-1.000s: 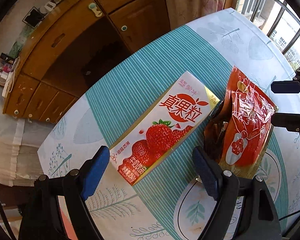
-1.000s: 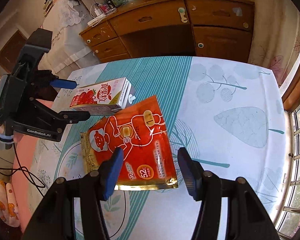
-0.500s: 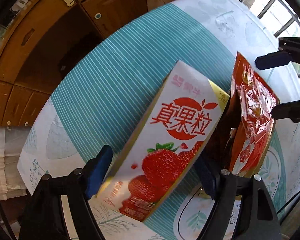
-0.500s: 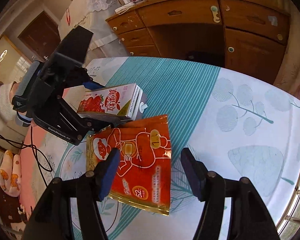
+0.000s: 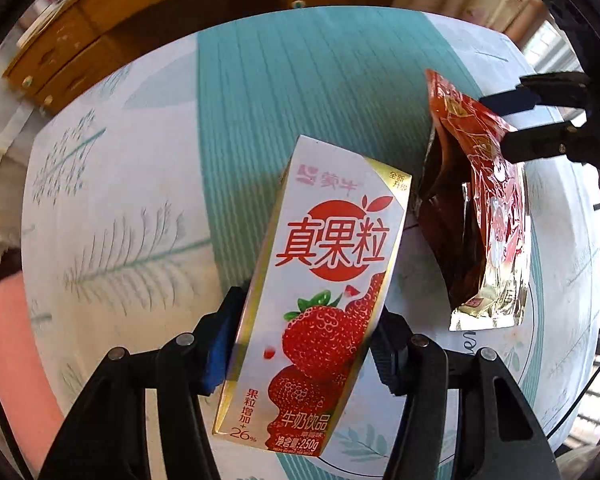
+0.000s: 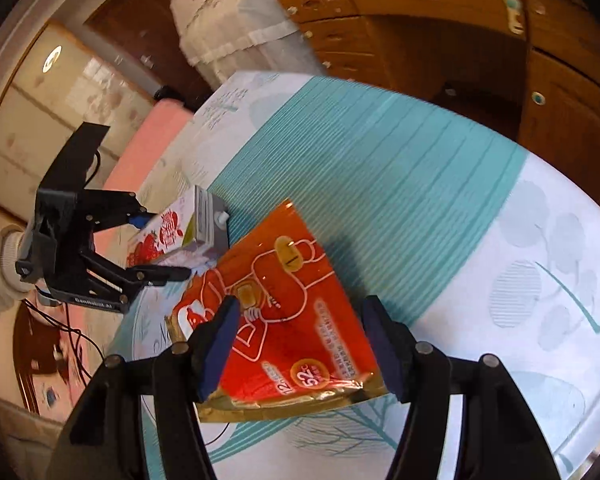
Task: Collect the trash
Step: 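Lift the carton and snack bag off the table toward the bin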
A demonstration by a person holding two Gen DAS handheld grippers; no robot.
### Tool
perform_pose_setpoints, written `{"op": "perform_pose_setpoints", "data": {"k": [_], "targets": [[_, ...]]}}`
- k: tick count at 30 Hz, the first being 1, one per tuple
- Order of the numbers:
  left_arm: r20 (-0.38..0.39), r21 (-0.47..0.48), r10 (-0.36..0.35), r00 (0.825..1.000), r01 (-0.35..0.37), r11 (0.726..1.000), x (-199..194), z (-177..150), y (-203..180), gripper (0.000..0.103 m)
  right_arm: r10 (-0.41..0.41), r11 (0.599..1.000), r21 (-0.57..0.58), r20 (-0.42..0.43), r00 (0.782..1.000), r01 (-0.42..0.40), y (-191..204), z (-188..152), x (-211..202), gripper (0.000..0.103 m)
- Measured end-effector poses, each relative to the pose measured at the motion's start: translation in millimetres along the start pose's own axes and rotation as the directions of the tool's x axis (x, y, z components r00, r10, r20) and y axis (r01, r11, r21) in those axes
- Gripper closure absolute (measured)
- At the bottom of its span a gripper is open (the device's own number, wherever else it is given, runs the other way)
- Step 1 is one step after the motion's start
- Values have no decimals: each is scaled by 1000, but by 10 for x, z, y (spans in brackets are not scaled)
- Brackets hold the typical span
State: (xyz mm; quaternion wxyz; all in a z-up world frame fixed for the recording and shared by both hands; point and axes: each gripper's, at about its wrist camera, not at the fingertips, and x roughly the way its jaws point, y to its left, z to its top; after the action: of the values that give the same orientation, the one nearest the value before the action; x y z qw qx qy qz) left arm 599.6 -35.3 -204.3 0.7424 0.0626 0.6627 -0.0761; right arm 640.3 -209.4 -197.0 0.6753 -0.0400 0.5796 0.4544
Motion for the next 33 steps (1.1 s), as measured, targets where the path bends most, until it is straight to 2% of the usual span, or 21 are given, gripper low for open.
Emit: {"op": "perform_pose_setpoints", "data": {"k": [5,8,9,11,14,16,20,23,26,29,30,31,33], "targets": [[-2,-197,2,1000,-3,980,-49,-335,49,46,-99,990,-109,-53,994,93,286,48,132,39],[5,-276,-21,1000,21,961,-100,-511,14,46,-147,973,-189,-48,988,136,466,67,167,25],[13,-310,-17,1000,20,950,-127,-569,10,46,-174,962,-219,-48,984,160,526,84,190,21],[26,-374,-10,1000,19,927,-172,-669,14,46,-212,947,-256,-47,976,193,579,112,215,21],[57,-477,-74,996,92,874,-211,-816,18,46,-217,938,-288,-59,974,192,635,135,230,19],[86,-506,-109,990,138,852,-234,-917,-31,46,-231,929,-314,-72,970,198,655,113,275,14],[103,-519,-119,988,155,840,-225,-982,-256,47,-282,906,-355,-105,954,229,691,78,393,14],[111,-522,-117,987,158,838,-201,-953,-282,49,-324,892,-373,-130,937,256,702,37,476,13],[127,-541,-121,984,171,824,-206,-986,-250,49,-369,865,-405,-119,922,294,766,-8,508,12],[129,-555,-115,985,168,815,-239,-1142,-195,49,-388,858,-400,-96,917,322,800,-44,504,17],[129,-561,-115,985,168,811,-243,-1202,-138,49,-383,855,-410,-85,920,318,834,-64,482,30],[130,-567,-115,985,169,806,-255,-1307,-86,49,-377,851,-422,-75,923,313,879,-87,453,49],[137,-576,-113,984,172,799,-291,-1375,-61,49,-386,844,-430,-73,920,320,941,-141,428,61]]}}
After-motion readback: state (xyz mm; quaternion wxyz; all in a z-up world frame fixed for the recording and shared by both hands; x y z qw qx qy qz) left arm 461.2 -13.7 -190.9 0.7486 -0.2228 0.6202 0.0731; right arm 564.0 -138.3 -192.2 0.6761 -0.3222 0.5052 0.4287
